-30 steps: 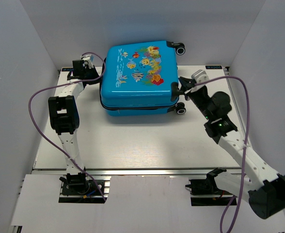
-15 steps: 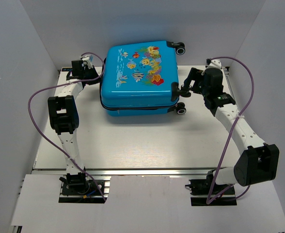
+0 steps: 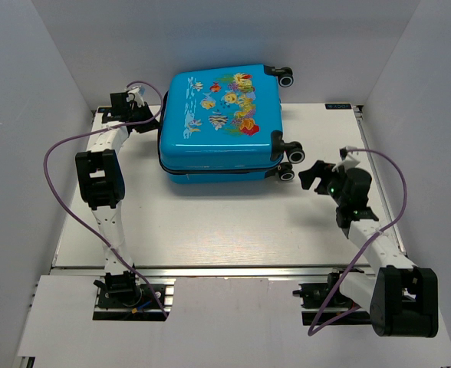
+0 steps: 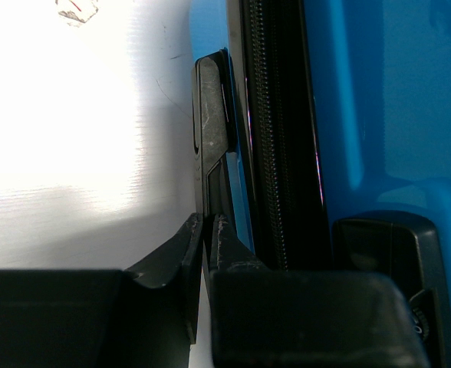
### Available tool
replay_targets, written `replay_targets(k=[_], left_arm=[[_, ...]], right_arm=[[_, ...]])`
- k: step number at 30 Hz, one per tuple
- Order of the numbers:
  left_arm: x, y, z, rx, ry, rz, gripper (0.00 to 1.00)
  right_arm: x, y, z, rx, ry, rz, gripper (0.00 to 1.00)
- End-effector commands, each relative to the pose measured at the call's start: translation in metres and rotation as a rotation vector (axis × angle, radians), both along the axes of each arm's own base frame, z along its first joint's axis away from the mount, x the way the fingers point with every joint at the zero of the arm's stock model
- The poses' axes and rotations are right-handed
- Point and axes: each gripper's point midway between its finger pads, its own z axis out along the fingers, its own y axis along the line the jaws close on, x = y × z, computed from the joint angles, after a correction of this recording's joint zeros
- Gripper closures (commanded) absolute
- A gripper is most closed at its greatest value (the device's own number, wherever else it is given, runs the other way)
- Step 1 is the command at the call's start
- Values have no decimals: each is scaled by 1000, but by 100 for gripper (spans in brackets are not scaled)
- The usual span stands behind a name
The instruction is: Pack the luggage
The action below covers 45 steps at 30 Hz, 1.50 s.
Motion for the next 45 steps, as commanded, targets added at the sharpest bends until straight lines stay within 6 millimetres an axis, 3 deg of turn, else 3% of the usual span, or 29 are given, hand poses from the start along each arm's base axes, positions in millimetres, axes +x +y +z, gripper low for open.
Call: replay_targets(k=[1,2,4,7,10,11,15,29,35,38,39,41,42,45], left_arm=[[-68,-2,-134,48,420,1,100],[-68,2,-137,39,429,6,100],[-62,2,-134,39,420,6,100],[-58,7,-135,68,421,12,100],[-56,10,-137,87,416,11,100],[-55,11,-137,91,411,12,100],[-54,10,-138,88,410,8,100],[-46,15,-137,117,390,7,100],[-42,14,-132,113,372,8,100],[-39,14,-130,113,364,10,100],[-39,15,-130,115,364,12,100],[-38,15,-131,117,362,13,100],[-38,16,-131,120,363,16,100],[-38,18,-132,128,367,23,100]], right_arm=[[-2,27,20,93,-246,170,11],[2,23,17,117,-242,181,11],[8,46,11,95,-247,372,11],[23,57,1,49,-257,481,11],[30,67,40,-60,-558,487,11],[32,70,42,-75,-579,490,11],[50,83,18,-153,-538,545,11],[79,109,1,-147,-526,582,22],[93,111,-5,-154,-505,549,43],[98,103,3,-155,-559,470,65],[101,97,4,-145,-563,428,77],[101,92,13,-122,-601,379,87],[100,91,16,-98,-607,374,99],[101,88,26,-56,-642,344,100]])
